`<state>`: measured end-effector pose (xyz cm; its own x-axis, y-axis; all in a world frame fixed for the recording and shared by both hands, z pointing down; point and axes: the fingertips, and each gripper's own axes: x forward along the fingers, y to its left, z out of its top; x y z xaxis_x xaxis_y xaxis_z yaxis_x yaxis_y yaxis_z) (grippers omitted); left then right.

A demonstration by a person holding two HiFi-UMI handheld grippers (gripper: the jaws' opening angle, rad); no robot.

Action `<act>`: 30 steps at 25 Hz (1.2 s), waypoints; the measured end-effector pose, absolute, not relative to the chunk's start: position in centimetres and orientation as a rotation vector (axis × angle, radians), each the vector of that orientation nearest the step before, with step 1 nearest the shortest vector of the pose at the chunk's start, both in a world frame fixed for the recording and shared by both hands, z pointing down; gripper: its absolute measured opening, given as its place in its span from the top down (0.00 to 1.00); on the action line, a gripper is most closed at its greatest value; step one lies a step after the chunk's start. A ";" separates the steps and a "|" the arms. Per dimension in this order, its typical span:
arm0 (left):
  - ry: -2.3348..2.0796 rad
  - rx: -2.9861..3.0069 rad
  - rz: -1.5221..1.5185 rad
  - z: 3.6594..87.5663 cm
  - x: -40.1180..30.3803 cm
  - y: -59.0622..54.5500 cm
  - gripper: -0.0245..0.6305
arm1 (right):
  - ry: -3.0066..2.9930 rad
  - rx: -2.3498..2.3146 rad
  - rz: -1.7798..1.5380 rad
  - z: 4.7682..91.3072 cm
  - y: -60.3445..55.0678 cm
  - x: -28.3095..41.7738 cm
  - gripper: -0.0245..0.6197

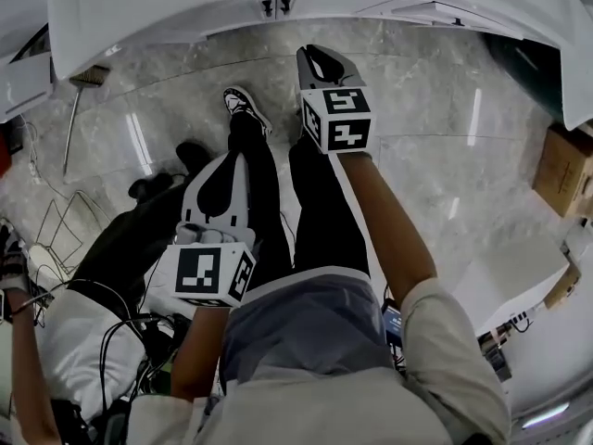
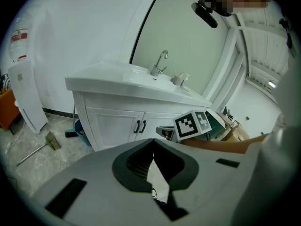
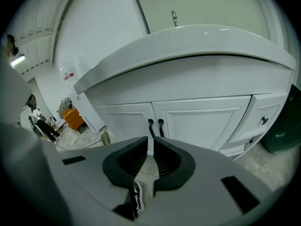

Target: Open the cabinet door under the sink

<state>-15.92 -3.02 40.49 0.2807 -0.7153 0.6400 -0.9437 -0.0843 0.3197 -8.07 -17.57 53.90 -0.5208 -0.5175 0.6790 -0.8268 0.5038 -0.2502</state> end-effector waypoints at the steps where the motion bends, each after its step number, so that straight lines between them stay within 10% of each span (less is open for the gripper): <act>1: -1.492 1.853 0.419 40.8 -16.1 -3.1 0.96 | -2.216 1.098 0.769 54.3 -17.9 -8.3 0.92; 30: -1.419 1.767 0.476 46.7 -15.9 -3.8 0.96 | -2.136 1.097 0.816 63.4 -24.5 -11.6 0.80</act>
